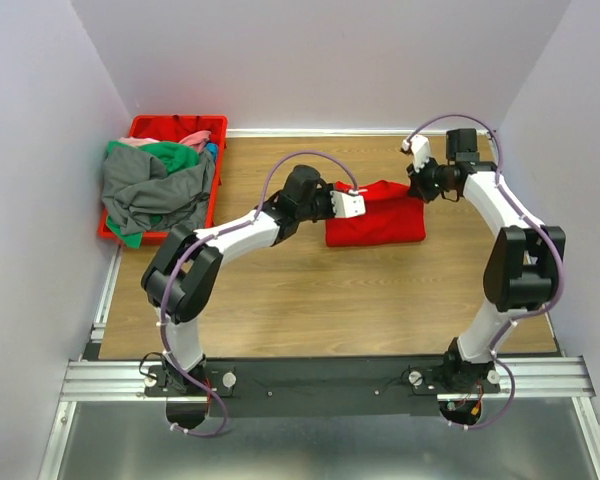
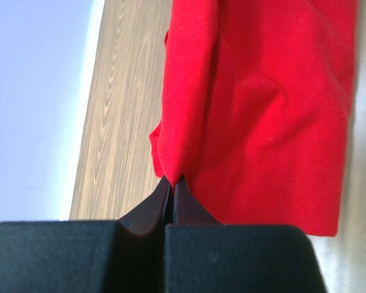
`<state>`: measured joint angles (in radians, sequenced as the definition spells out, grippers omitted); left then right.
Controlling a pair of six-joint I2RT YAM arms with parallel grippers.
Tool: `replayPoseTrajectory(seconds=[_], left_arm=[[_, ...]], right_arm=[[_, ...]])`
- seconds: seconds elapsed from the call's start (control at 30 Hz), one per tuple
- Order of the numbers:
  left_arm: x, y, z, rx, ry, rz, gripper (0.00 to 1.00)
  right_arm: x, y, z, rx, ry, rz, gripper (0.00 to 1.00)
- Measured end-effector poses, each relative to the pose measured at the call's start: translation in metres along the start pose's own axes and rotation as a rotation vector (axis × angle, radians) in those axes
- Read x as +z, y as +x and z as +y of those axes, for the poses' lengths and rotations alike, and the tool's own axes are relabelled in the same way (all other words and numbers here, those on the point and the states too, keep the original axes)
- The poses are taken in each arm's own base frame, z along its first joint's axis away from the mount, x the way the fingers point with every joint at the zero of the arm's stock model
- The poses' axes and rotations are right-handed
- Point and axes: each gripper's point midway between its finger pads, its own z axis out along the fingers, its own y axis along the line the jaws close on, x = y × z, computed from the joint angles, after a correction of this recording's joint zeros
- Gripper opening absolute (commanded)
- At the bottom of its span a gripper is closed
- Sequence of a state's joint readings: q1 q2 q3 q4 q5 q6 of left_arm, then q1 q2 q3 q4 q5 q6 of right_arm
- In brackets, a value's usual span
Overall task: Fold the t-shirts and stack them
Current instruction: Fold the tshirt
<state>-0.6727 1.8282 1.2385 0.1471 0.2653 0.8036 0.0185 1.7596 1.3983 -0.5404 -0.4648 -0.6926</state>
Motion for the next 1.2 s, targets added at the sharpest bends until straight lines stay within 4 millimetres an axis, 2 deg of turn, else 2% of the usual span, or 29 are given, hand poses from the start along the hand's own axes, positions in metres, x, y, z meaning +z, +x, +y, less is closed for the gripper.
replayPoseTrajectory(seconds=[0.3, 0.53, 0.73, 1.03, 1.2], left_arm=[[0.026, 0.028, 0.025, -0.035, -0.054, 0.056, 0.0], [0.045, 0.037, 0.053, -0.049, -0.141, 0.087, 0.0], [0.057, 0.05, 0.063, -0.059, -0.19, 0.132, 0.0], [0.072, 0.06, 0.074, -0.076, -0.222, 0.156, 0.0], [0.078, 0.068, 0.087, -0.095, -0.263, 0.183, 0.0]], right_arm=[[0.042, -0.011, -0.037, 0.106, 0.046, -0.02, 0.0], [0.06, -0.006, -0.051, 0.189, 0.099, -0.022, 0.0], [0.078, -0.007, -0.069, 0.264, 0.148, -0.033, 0.0], [0.104, -0.005, -0.081, 0.355, 0.215, -0.02, 0.0], [0.11, -0.011, -0.085, 0.378, 0.256, -0.024, 0.0]])
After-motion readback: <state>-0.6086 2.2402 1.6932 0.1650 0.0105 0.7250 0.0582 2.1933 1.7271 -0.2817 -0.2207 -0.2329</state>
